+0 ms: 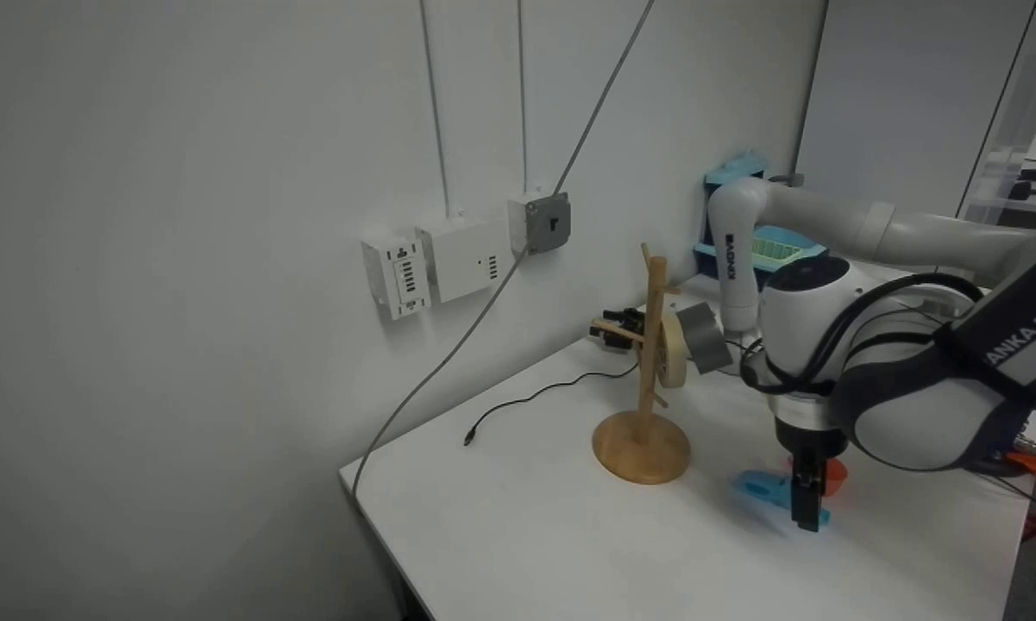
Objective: Put the blue peg on the table
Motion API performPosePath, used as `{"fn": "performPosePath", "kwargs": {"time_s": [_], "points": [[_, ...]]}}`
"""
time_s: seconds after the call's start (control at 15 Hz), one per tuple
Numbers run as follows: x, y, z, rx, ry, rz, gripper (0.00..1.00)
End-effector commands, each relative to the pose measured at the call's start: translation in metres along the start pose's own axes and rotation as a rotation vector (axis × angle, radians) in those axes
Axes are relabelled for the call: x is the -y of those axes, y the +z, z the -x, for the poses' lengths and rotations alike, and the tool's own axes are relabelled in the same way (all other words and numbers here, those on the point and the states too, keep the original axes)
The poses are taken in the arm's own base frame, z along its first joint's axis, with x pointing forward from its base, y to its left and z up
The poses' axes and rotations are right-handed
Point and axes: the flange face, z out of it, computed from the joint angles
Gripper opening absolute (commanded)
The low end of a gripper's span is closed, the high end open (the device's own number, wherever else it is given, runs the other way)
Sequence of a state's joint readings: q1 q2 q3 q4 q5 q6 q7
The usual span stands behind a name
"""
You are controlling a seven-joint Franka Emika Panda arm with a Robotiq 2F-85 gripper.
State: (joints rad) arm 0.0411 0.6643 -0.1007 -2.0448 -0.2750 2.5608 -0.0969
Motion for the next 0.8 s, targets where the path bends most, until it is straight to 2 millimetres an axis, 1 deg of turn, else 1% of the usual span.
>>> {"fn": "performPosePath", "kwargs": {"time_s": [0.0, 0.47, 0.73], "points": [[-0.001, -0.012, 0.007, 0.014, 0.014, -0.039, 1.00], [0.020, -0.044, -0.010, 0.008, 0.087, -0.232, 1.00], [0.021, -0.056, -0.017, -0.007, 0.121, -0.287, 1.00]]}}
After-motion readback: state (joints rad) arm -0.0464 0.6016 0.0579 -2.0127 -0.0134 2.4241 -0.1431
